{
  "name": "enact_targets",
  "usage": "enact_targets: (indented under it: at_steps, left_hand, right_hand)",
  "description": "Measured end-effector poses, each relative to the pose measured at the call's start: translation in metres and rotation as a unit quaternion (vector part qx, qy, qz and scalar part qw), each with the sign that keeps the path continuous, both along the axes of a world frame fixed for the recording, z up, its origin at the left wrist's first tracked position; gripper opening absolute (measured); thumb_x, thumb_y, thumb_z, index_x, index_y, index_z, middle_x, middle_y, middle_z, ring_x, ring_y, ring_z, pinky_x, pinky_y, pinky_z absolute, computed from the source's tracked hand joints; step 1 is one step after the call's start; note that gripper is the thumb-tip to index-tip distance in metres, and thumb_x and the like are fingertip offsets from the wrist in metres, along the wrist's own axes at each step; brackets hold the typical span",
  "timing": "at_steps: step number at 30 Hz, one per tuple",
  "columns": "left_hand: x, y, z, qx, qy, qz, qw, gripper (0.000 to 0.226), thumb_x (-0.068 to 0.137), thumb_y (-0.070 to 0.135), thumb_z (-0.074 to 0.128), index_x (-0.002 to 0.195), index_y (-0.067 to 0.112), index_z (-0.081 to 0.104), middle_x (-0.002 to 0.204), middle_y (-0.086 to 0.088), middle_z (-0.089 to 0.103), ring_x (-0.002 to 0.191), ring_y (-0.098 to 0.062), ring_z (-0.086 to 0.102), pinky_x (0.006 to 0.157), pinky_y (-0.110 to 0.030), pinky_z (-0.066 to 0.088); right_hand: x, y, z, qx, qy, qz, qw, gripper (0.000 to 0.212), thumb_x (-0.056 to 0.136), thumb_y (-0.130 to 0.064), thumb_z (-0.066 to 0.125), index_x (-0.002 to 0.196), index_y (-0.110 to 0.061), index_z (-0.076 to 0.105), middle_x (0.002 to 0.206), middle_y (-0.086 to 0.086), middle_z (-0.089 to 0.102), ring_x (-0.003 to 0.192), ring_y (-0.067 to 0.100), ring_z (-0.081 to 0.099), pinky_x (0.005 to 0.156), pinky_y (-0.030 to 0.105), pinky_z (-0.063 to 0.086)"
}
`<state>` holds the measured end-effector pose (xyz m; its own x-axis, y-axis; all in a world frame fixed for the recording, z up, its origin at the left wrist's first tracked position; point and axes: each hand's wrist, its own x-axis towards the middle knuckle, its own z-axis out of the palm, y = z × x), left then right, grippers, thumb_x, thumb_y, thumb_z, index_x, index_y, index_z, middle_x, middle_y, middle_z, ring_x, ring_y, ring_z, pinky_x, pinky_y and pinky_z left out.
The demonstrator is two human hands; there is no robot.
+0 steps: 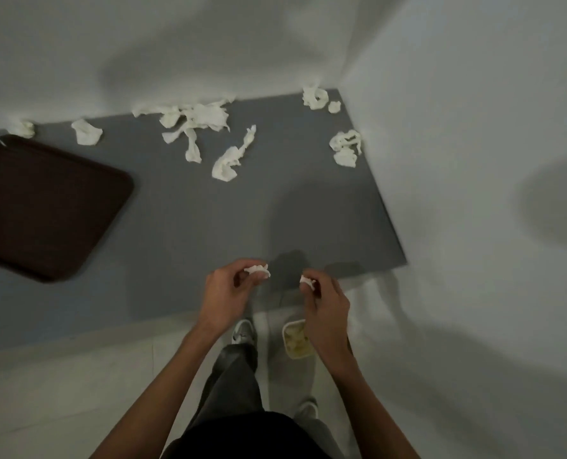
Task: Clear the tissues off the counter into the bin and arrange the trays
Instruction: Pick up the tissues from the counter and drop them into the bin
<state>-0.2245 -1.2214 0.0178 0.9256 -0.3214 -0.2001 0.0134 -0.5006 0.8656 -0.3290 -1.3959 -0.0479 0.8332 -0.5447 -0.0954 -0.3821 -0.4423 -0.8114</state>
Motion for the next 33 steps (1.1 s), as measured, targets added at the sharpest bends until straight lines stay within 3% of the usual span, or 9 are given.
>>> enact_targets:
  at_steps: [2,7,11,16,20,24,27,30,33]
  left_hand:
    - [-0.039,-0.007,-0.009,0.001,-0.002,-0.002,1.0,0.019,0.095,0.037,0.07,0.112,0.03,0.077,0.087,0.018,0.076,0.082,-0.001,0.072,0.073,-0.012,0.053]
    - [-0.13,-0.03,-0.043,-0.004,0.054,0.01,0.998,0.022,0.096,0.034,0.071,0.116,0.026,0.068,0.091,0.013,0.077,0.083,-0.001,0.074,0.074,-0.022,0.06]
    - [-0.18,-0.047,-0.075,0.016,0.076,0.008,0.997,0.019,0.089,0.032,0.078,0.097,0.02,0.065,0.08,0.014,0.073,0.076,0.001,0.072,0.064,-0.011,0.054]
    - [-0.21,-0.055,-0.149,0.079,0.107,-0.013,0.991,0.013,0.085,0.03,0.083,0.084,0.028,0.07,0.071,0.011,0.071,0.068,-0.004,0.069,0.062,-0.014,0.052]
    - [-0.216,-0.059,-0.234,0.116,0.115,-0.039,0.986,0.007,0.085,0.022,0.085,0.089,0.024,0.079,0.077,0.016,0.073,0.075,0.007,0.068,0.067,-0.002,0.045]
    - [-0.21,-0.064,-0.333,0.153,0.114,-0.071,0.979,0.009,0.089,0.023,0.081,0.093,0.027,0.076,0.079,0.012,0.074,0.07,0.005,0.069,0.069,-0.012,0.053]
    - [-0.202,-0.071,-0.399,0.161,0.109,-0.085,0.977,0.011,0.091,0.022,0.078,0.099,0.025,0.07,0.077,0.006,0.075,0.063,0.002,0.07,0.068,-0.013,0.056]
    - [-0.188,-0.083,-0.464,0.174,0.098,-0.119,0.973,0.009,0.093,0.02,0.076,0.096,0.023,0.069,0.073,0.005,0.075,0.06,0.003,0.07,0.065,-0.013,0.056]
    - [-0.172,-0.096,-0.527,0.22,0.103,-0.133,0.961,0.009,0.092,0.013,0.073,0.092,0.021,0.078,0.083,0.001,0.076,0.063,0.004,0.064,0.065,0.0,0.047]
  right_hand:
    - [-0.047,-0.005,-0.006,-0.004,0.006,-0.019,1.0,0.018,0.106,-0.036,0.06,0.12,-0.027,0.067,0.113,-0.007,0.067,0.098,0.01,0.066,0.085,0.026,0.056]
    - [-0.15,-0.02,-0.036,0.029,0.052,-0.022,0.998,0.017,0.104,-0.03,0.064,0.12,-0.023,0.067,0.118,-0.008,0.067,0.102,0.004,0.067,0.086,0.017,0.057]
    - [-0.209,-0.031,-0.079,0.031,0.088,-0.024,0.995,0.016,0.104,-0.026,0.065,0.118,-0.02,0.07,0.112,-0.007,0.067,0.098,0.0,0.064,0.085,0.017,0.055]
    - [-0.248,-0.035,-0.157,-0.001,0.13,-0.012,0.991,0.016,0.104,-0.02,0.065,0.116,-0.015,0.075,0.111,0.001,0.07,0.096,0.01,0.064,0.089,0.0,0.04]
    - [-0.258,-0.036,-0.239,0.001,0.138,-0.023,0.99,0.013,0.103,-0.015,0.067,0.115,-0.013,0.073,0.1,0.004,0.069,0.083,0.015,0.064,0.076,0.03,0.058]
    - [-0.25,-0.046,-0.316,-0.012,0.155,0.008,0.988,0.022,0.109,-0.02,0.056,0.125,-0.013,0.069,0.103,0.005,0.064,0.084,0.01,0.055,0.072,0.002,0.037]
    - [-0.231,-0.059,-0.38,-0.008,0.168,0.05,0.985,0.021,0.11,-0.02,0.052,0.114,-0.012,0.071,0.105,0.006,0.06,0.084,0.015,0.058,0.07,-0.005,0.032]
    - [-0.202,-0.073,-0.44,-0.035,0.175,0.083,0.98,0.022,0.108,-0.019,0.051,0.109,-0.009,0.07,0.11,0.018,0.065,0.088,0.03,0.069,0.075,0.01,0.043]
    - [-0.17,-0.078,-0.49,-0.047,0.215,0.114,0.969,0.022,0.105,-0.014,0.053,0.12,-0.008,0.068,0.124,0.022,0.063,0.105,0.036,0.068,0.085,0.029,0.055]
